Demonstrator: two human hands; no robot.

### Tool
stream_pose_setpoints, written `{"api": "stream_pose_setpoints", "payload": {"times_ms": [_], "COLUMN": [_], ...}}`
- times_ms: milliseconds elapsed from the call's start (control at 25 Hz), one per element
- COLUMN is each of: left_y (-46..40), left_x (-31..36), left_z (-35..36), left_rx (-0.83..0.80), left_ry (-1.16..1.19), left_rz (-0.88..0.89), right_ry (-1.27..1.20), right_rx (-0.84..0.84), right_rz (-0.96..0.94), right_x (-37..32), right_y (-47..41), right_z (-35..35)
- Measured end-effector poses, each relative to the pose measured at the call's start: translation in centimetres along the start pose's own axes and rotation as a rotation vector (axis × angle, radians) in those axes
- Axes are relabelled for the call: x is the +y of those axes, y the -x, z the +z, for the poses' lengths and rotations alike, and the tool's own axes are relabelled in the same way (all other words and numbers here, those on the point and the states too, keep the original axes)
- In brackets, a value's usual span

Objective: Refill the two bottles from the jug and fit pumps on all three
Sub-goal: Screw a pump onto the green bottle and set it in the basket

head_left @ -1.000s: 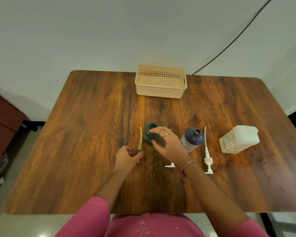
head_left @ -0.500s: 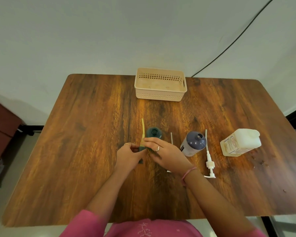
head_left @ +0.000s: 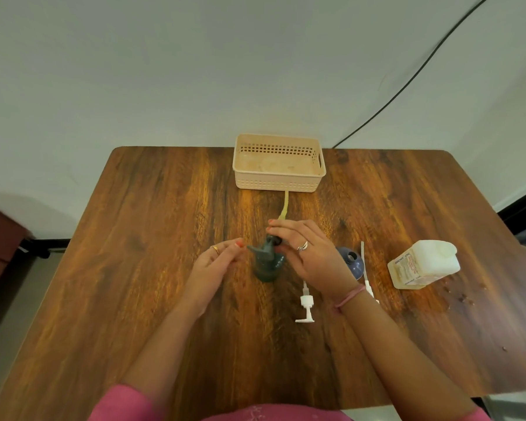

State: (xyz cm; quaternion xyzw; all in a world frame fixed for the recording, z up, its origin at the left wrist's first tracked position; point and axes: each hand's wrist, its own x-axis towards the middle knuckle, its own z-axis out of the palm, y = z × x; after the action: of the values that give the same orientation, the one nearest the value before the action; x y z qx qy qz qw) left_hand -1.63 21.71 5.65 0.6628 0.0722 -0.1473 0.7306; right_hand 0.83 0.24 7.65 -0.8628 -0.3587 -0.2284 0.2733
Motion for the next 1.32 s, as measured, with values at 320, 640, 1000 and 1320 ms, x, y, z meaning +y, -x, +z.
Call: {"api": "stream_pose_setpoints", "payload": {"times_ms": [320,640,1000,1320], "left_y": [-4.7,-6.4,-6.1,-4.6], "left_x": [-6.8,-8.4,-5.5,2.3], "left_z": [3.3,4.9,6.9,9.2], "left_rx": [0.014,0.070,0.228,0.327], "left_ry": [-0.508,-0.479,-0.401,-0.317], "left_rz": [-0.078,-0.036,0.060,0.240], "right_ry": [0.016,-0.142,-0.271,-0.356], "right_rx": [0.032,0.047,0.155,0.264], "right_rz": [0.268,0.520,0.644,0.601], "right_x": [3.7,4.5,5.6,5.4], "right_y": [1.1,2.6,0.9,-4.8], "right_z": [-1.5,-2.6,-4.5,-10.5]}}
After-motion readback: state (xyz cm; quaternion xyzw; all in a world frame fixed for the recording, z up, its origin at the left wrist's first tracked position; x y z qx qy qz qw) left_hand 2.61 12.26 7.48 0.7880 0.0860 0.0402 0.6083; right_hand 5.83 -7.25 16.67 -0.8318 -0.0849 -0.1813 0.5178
